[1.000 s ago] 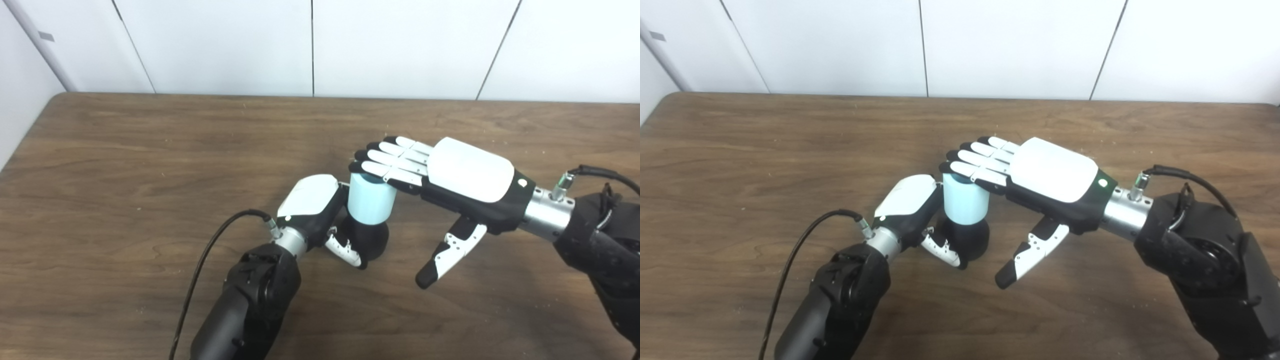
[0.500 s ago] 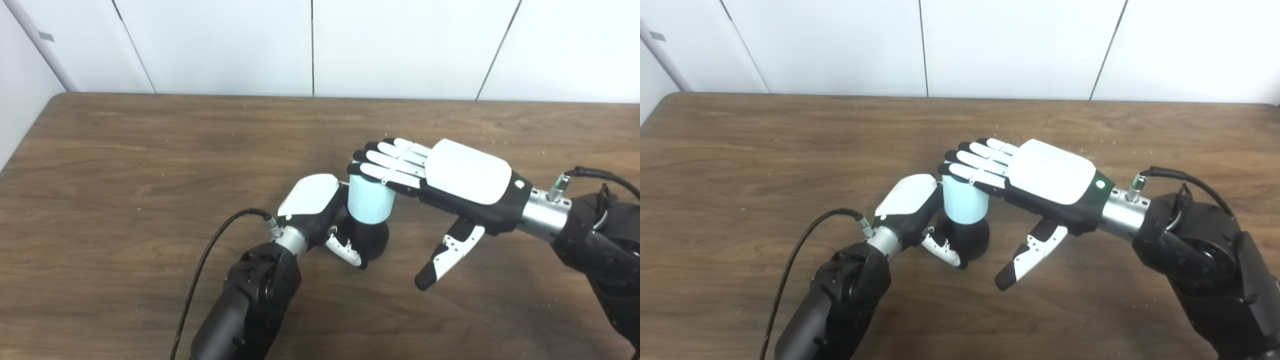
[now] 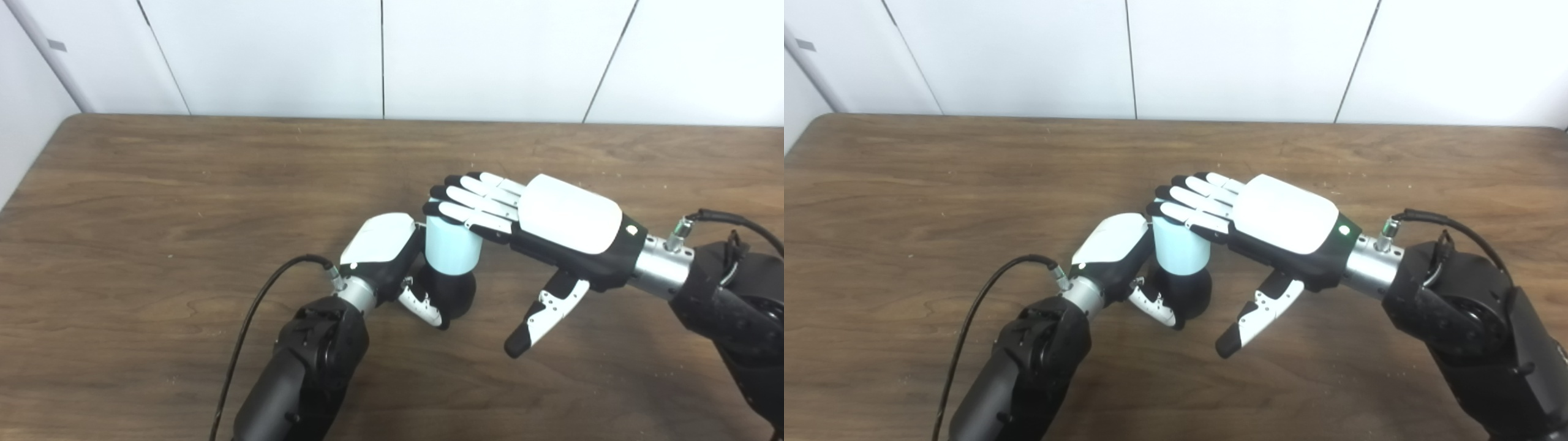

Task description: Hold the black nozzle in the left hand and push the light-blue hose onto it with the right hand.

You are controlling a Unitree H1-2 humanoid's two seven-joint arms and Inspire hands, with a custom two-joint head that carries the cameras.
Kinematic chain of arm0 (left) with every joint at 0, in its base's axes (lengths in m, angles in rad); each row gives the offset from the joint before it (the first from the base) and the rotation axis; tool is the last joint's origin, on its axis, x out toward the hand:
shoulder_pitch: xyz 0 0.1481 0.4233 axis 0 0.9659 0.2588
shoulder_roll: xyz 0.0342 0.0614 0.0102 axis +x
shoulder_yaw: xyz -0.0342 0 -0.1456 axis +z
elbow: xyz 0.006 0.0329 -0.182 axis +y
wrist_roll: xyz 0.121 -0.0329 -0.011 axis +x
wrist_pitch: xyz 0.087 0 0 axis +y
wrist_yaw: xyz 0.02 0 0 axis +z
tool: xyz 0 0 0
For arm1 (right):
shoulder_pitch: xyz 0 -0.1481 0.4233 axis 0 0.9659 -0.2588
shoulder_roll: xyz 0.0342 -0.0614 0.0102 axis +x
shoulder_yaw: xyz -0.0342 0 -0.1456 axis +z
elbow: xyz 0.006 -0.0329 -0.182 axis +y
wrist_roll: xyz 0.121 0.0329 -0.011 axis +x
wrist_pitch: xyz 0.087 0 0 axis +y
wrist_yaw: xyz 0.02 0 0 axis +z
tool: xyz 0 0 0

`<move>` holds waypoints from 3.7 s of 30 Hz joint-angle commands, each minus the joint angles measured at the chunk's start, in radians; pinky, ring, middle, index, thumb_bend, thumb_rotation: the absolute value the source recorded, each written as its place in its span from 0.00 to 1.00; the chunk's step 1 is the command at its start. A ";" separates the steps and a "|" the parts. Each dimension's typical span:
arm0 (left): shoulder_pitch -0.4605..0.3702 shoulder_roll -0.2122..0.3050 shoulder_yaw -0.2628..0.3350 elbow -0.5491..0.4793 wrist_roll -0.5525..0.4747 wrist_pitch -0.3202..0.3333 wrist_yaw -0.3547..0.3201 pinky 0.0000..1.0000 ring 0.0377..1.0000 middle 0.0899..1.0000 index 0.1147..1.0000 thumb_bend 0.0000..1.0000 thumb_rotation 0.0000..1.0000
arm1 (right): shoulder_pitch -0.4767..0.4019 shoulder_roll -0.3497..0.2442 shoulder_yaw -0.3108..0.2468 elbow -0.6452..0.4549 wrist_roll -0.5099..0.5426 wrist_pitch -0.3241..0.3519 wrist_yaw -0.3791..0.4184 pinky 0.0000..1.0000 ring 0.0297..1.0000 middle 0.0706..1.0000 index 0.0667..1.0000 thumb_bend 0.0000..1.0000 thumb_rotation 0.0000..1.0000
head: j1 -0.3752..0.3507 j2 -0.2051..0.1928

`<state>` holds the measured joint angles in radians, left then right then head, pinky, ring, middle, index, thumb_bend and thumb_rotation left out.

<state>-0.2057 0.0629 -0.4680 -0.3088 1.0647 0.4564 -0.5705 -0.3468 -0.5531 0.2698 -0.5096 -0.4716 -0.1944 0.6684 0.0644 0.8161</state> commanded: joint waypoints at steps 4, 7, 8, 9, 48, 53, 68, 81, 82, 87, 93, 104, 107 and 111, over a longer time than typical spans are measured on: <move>0.037 0.021 -0.013 0.056 0.007 0.012 -0.100 1.00 0.83 0.50 0.38 0.51 0.00 | 0.028 -0.048 0.037 0.008 -0.001 0.010 0.054 1.00 1.00 1.00 0.97 0.71 1.00 | -0.003 0.003; 0.037 0.018 -0.014 0.057 0.009 0.012 -0.099 1.00 0.83 0.50 0.37 0.51 0.00 | 0.028 -0.058 0.040 0.008 0.003 0.009 0.050 1.00 1.00 1.00 0.97 0.71 1.00 | -0.006 0.007; 0.037 0.018 -0.014 0.058 0.010 0.012 -0.099 1.00 0.83 0.51 0.37 0.51 0.00 | 0.029 -0.061 0.040 0.009 0.003 0.007 0.048 1.00 1.00 1.00 0.97 0.71 1.00 | -0.006 0.007; 0.037 0.017 -0.014 0.059 0.010 0.012 -0.099 1.00 0.83 0.46 0.40 0.52 0.00 | 0.030 -0.063 0.041 0.010 0.002 0.005 0.045 1.00 1.00 1.00 0.97 0.71 1.00 | -0.006 0.007; 0.034 0.011 -0.011 0.057 0.022 0.011 -0.115 1.00 0.83 0.44 0.42 0.52 0.00 | 0.054 -0.103 0.072 0.010 -0.040 0.001 0.003 1.00 1.00 0.99 0.96 0.71 1.00 | -0.008 0.017; 0.031 0.012 -0.012 0.056 0.025 0.011 -0.120 1.00 0.83 0.50 0.38 0.51 0.00 | 0.064 -0.113 0.071 0.006 -0.040 0.001 -0.005 1.00 1.00 0.99 0.96 0.71 1.00 | -0.007 0.018; 0.025 0.016 -0.012 0.055 0.021 0.011 -0.122 1.00 0.83 0.50 0.38 0.51 0.00 | 0.061 -0.101 0.079 0.021 -0.037 0.000 -0.020 1.00 1.00 0.99 0.96 0.71 1.00 | -0.004 0.016; 0.025 0.006 -0.011 0.061 0.025 0.012 -0.120 1.00 0.83 0.47 0.40 0.52 0.00 | 0.025 -0.089 0.081 0.053 -0.016 0.000 -0.036 1.00 1.00 0.99 0.95 0.72 1.00 | -0.004 0.014; 0.025 0.005 -0.011 0.061 0.025 0.012 -0.119 1.00 0.83 0.46 0.41 0.52 0.00 | 0.020 -0.089 0.080 0.054 -0.010 0.003 -0.035 1.00 1.00 0.99 0.95 0.72 1.00 | -0.003 0.014; 0.025 0.011 -0.011 0.061 0.022 0.011 -0.115 1.00 0.83 0.49 0.38 0.52 0.00 | -0.010 -0.082 0.047 0.020 0.046 0.060 -0.038 1.00 0.99 0.98 0.96 0.71 1.00 | -0.007 0.014; 0.028 0.009 -0.013 0.066 0.020 0.011 -0.106 1.00 0.82 0.50 0.38 0.51 0.00 | -0.027 -0.049 -0.012 0.006 0.086 0.073 -0.085 1.00 0.99 0.98 0.96 0.69 1.00 | -0.006 0.011; 0.033 0.006 -0.009 0.054 0.028 0.012 -0.115 1.00 0.82 0.51 0.37 0.51 0.00 | -0.047 -0.045 -0.044 0.006 0.129 0.121 -0.040 0.98 0.97 0.97 0.96 0.66 1.00 | -0.005 0.014; 0.034 0.012 -0.010 0.060 0.022 0.011 -0.108 1.00 0.82 0.50 0.37 0.51 0.00 | -0.056 -0.052 -0.068 -0.011 0.167 0.154 -0.029 0.97 0.97 0.97 0.96 0.66 1.00 | -0.006 0.013; 0.032 0.015 -0.012 0.070 0.017 0.012 -0.100 1.00 0.82 0.49 0.38 0.52 0.00 | -0.064 -0.049 -0.088 -0.026 0.185 0.177 -0.021 0.97 0.97 0.97 0.96 0.66 1.00 | -0.007 0.012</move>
<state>-0.2163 0.0550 -0.4642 -0.3076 1.0869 0.4563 -0.6040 -0.3708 -0.5866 0.2016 -0.5073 -0.3090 -0.0154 0.6549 0.0568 0.8283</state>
